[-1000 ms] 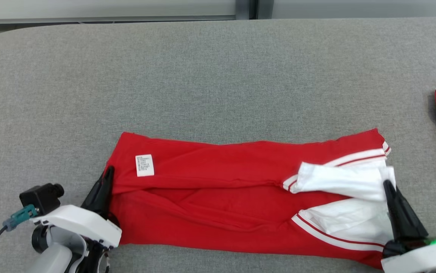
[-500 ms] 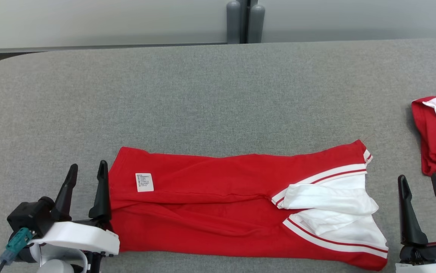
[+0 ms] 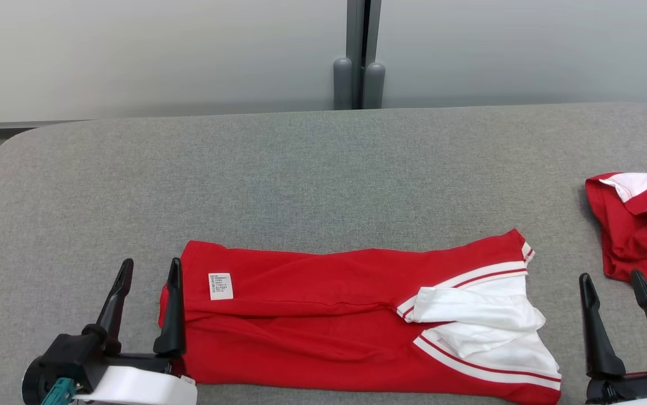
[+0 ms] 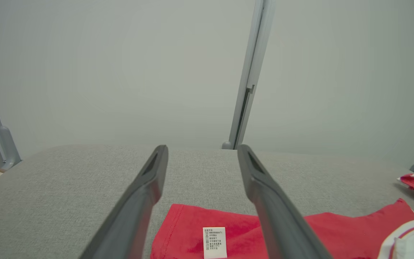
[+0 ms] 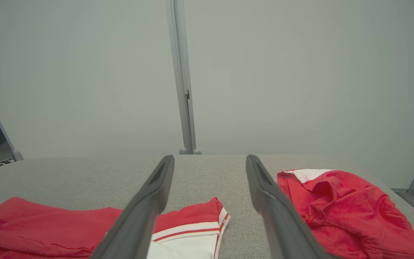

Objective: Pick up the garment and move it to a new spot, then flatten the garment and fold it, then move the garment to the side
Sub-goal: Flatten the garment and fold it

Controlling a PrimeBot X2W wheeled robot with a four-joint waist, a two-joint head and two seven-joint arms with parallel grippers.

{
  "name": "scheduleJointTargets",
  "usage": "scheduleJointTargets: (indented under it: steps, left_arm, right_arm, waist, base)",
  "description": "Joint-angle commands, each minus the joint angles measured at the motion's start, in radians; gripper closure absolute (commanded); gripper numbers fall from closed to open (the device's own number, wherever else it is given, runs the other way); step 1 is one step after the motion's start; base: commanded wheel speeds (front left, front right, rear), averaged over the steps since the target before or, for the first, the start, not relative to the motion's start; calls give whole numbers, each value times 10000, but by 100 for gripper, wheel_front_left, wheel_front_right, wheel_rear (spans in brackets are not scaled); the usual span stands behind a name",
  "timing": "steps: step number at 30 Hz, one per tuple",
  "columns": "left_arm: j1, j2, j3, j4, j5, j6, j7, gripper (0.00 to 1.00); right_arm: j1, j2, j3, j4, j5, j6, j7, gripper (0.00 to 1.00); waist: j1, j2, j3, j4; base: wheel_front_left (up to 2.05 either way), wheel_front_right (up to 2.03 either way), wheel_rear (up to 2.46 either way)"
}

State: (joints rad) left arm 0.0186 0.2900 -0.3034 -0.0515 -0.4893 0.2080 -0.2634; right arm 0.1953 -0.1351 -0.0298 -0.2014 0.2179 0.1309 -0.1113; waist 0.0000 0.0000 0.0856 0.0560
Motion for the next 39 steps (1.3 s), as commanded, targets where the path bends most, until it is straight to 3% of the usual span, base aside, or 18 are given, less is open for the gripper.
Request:
scheduleJointTargets:
  steps: [1,24,39]
  left_arm:
    - [164,19,45,47,75,-44,-7,0]
    - [-104,-347,458,305,660,-530,-10,0]
    - [-983,-876,614,463,1144,-1127,-10,0]
  right_arm:
    - [79,27,-49,16,19,-5,37,0]
    - [-57,94,-285,432,113,-5,180,0]
    - [-1307,106,299,5003,786,-5,318,0]
  waist:
    - [0,-1,-14,-4]
    - [0,-1,128,217]
    - [0,-1,1327,998]
  base:
    - [0,0,0]
    - [0,0,0]
    - [0,0,0]
